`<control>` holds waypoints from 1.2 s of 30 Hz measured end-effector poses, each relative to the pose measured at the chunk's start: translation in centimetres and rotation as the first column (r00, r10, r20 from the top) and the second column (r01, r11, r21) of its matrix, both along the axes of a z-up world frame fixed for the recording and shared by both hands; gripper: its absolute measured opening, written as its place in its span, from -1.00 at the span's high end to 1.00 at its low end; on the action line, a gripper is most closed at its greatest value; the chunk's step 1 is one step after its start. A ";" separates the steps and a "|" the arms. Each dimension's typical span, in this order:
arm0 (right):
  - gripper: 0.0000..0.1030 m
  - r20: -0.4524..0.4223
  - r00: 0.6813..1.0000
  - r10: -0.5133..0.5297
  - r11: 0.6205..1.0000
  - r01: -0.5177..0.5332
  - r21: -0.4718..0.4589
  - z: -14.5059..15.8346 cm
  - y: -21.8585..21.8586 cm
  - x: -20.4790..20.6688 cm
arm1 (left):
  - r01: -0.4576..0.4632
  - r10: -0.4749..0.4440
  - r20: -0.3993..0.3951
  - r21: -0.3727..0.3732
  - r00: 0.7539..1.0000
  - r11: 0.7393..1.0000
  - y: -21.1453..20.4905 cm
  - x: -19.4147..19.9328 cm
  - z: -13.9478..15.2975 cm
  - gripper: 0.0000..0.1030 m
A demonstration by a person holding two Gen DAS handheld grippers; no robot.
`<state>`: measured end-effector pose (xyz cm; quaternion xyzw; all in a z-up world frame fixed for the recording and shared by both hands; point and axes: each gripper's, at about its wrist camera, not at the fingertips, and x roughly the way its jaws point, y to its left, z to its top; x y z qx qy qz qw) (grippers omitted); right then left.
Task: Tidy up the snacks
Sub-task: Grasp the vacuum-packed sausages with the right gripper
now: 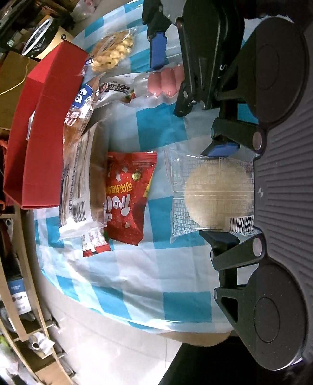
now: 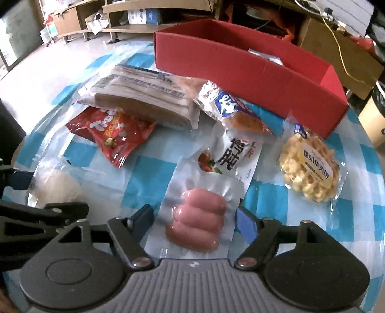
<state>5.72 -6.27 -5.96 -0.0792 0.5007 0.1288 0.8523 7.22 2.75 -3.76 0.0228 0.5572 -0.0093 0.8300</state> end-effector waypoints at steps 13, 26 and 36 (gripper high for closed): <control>-0.27 0.022 0.999 0.037 0.999 -0.037 0.002 0.2 -0.2 -0.5 | 0.019 -0.019 -0.003 0.011 1.000 1.000 -0.1 -0.2 -0.2 -0.31; -0.27 0.044 0.999 0.015 1.000 -0.015 -0.001 1.4 -1.4 -2.0 | 0.054 -0.055 -0.030 -0.049 0.998 0.997 -0.7 -1.0 -0.2 -0.30; -0.27 0.063 0.998 -0.019 1.000 0.019 0.006 2.5 -2.7 -2.5 | 0.075 -0.077 -0.037 -0.057 0.996 0.996 -1.3 -1.2 -0.1 -0.30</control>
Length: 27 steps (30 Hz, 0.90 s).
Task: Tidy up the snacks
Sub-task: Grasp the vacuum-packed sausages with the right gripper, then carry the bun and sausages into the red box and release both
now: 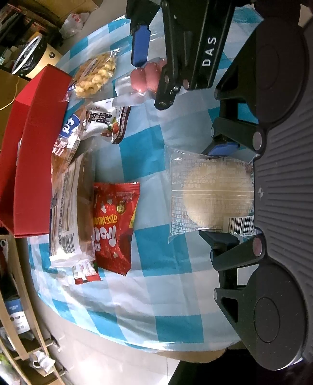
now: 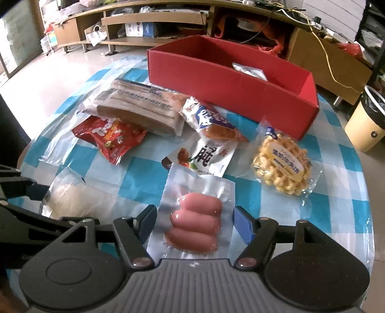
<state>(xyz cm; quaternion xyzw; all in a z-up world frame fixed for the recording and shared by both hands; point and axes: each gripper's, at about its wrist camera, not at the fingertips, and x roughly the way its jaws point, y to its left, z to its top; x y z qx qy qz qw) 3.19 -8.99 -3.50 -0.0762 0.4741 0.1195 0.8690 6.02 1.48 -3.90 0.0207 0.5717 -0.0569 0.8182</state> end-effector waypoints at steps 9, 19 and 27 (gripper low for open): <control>-0.27 0.021 1.000 -0.003 1.000 0.003 0.004 1.5 -1.1 -1.0 | 0.031 -0.031 -0.005 -0.007 1.000 1.000 -1.1 0.3 0.3 -0.30; -0.27 0.063 0.997 -0.036 0.999 0.035 0.027 3.0 -2.5 0.6 | 0.016 -0.014 0.061 -0.028 0.998 0.999 -2.2 2.8 2.2 -0.29; -0.27 0.099 0.993 -0.061 0.997 0.057 0.048 4.0 -3.3 2.4 | 0.009 -0.007 0.102 -0.019 0.995 1.000 -3.1 5.3 3.2 -0.29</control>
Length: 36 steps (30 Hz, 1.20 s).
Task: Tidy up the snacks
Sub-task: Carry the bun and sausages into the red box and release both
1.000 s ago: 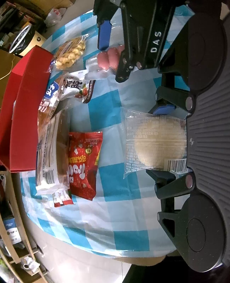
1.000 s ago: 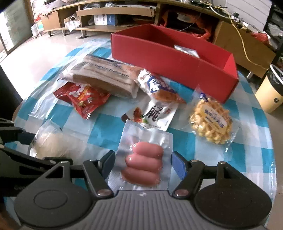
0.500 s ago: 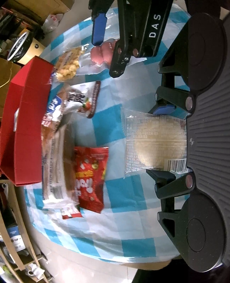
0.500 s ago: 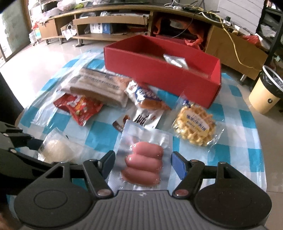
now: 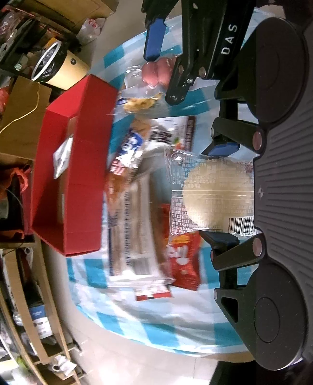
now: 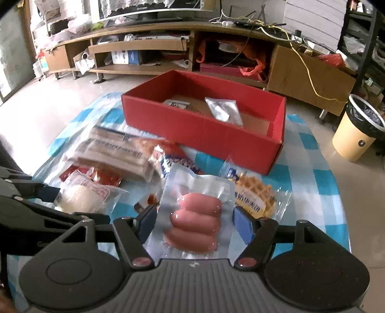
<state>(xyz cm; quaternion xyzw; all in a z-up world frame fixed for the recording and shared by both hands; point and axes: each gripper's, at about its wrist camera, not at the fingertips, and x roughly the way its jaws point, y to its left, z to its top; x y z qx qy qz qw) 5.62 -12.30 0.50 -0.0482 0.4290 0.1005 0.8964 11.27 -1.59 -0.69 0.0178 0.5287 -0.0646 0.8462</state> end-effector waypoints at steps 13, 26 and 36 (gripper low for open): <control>-0.27 0.069 0.997 -0.033 0.999 0.032 0.026 2.2 -1.8 4.1 | -0.029 0.031 0.081 -0.022 0.996 0.999 -0.2 4.4 2.1 -0.29; -0.27 0.142 0.987 -0.070 0.997 0.067 0.022 3.3 -3.0 10.5 | -0.040 0.041 0.179 -0.007 0.983 0.999 -1.4 11.4 4.8 -0.29; -0.27 0.155 0.980 -0.125 0.992 0.123 0.025 1.5 -4.4 17.3 | -0.044 0.033 0.201 0.049 0.979 0.998 -2.9 17.9 3.4 -0.29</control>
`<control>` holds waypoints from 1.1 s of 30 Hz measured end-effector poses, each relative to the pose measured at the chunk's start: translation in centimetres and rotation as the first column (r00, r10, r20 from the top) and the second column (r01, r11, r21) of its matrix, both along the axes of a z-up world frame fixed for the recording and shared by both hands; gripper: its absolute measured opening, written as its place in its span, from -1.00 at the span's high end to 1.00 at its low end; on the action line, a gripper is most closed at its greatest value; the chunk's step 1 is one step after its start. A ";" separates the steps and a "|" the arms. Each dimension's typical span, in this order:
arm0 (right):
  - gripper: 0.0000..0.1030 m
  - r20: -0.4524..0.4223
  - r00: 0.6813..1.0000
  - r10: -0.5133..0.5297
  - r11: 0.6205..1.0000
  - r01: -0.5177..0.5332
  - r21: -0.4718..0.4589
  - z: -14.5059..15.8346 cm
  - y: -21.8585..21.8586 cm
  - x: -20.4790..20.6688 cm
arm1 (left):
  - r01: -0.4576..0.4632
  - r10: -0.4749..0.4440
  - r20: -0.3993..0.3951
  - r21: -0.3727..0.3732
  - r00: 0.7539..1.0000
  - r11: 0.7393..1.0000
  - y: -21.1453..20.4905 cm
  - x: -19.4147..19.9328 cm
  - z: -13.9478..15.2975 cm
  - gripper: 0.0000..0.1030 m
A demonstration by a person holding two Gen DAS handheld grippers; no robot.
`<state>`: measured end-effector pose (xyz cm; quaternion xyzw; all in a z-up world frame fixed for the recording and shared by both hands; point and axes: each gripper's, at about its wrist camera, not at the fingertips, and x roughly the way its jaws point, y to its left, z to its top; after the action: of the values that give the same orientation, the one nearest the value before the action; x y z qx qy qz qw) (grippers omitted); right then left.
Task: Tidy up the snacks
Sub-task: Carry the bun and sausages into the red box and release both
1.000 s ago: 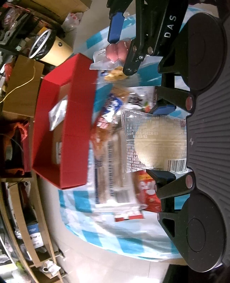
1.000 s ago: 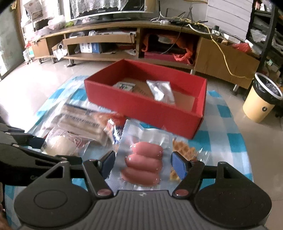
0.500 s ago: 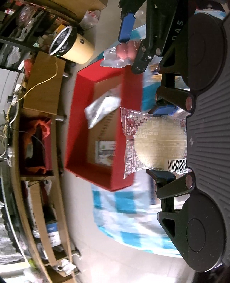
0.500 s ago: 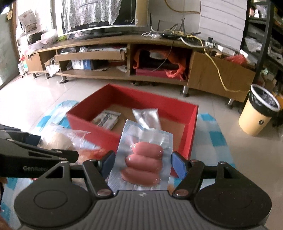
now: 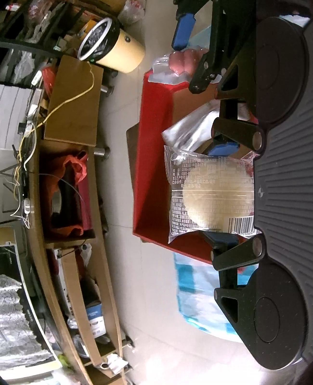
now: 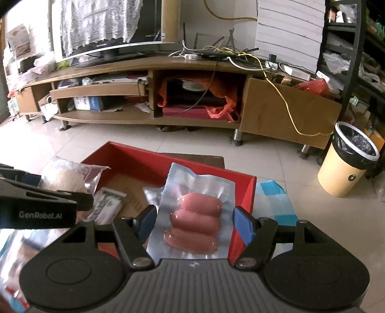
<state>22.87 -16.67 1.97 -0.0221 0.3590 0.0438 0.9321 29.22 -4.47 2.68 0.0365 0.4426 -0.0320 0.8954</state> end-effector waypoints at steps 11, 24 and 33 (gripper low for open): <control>-0.29 -0.023 1.000 0.008 1.000 -0.008 -0.015 -2.7 1.2 5.0 | -0.051 0.052 -0.015 0.018 0.999 0.999 0.8 3.5 -2.8 -0.53; -0.31 0.015 1.000 -0.015 0.999 0.015 0.034 0.1 -0.3 0.9 | -0.056 0.057 0.017 -0.026 0.998 0.998 3.1 -0.3 0.5 -0.66; -0.31 -0.024 0.994 0.107 0.992 -0.105 0.072 -0.1 1.6 -4.8 | -0.047 0.044 -0.042 -0.070 0.998 0.996 5.7 -5.6 -0.1 -0.68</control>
<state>18.08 -15.04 1.91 -0.0077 0.3684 0.1063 0.9235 23.62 1.21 2.60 -0.0062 0.4598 -0.0280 0.8875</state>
